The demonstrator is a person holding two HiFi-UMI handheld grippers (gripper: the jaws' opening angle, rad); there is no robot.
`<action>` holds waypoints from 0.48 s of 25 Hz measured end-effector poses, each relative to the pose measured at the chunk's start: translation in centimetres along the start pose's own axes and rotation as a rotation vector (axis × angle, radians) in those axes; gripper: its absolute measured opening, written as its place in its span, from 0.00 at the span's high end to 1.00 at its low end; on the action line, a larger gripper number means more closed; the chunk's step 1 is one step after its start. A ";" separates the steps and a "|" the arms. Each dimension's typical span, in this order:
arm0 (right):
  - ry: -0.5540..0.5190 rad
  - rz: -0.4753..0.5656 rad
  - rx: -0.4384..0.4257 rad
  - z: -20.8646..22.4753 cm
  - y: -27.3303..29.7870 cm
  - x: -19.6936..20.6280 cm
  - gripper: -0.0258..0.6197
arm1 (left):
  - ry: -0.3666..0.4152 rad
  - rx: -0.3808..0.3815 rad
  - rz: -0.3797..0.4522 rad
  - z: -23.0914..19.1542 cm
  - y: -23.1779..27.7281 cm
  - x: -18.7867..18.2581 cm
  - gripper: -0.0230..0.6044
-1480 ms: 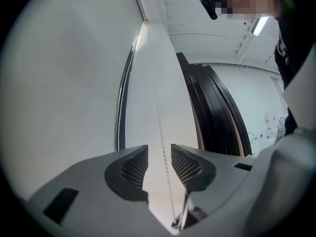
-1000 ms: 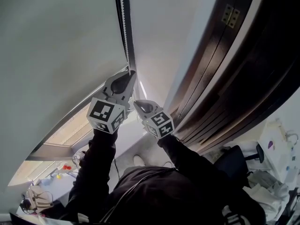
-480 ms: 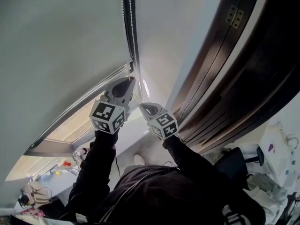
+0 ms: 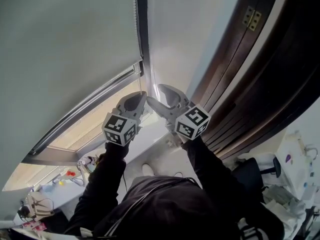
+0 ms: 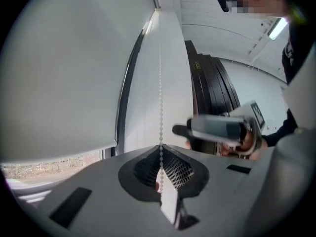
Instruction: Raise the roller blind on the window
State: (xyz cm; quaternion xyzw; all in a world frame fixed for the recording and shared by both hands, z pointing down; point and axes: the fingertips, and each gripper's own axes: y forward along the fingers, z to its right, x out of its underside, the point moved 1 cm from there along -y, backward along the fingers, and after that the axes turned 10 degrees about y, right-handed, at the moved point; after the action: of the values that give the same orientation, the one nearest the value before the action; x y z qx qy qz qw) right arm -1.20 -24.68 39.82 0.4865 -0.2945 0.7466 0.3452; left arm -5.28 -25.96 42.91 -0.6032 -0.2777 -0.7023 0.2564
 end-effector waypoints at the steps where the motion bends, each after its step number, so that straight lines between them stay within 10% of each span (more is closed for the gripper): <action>1: -0.019 0.010 -0.024 -0.7 0.4 -1.4 0.58 | -0.009 0.007 -0.010 0.4 0.2 0.7 0.95; 9: -0.135 -0.028 -0.073 -3.7 2.7 -4.8 0.73 | -0.073 0.084 -0.174 5.5 0.4 10.7 0.95; 12: -0.152 -0.030 -0.067 -3.8 2.6 -5.1 0.94 | -0.109 0.106 -0.221 7.6 -0.3 14.6 0.95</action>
State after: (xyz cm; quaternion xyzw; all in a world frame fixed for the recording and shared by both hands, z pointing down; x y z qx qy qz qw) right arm -3.82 -24.41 33.48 0.5342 -0.3374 0.6920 0.3491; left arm -2.12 -20.80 58.19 -0.5919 -0.3926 -0.6768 0.1935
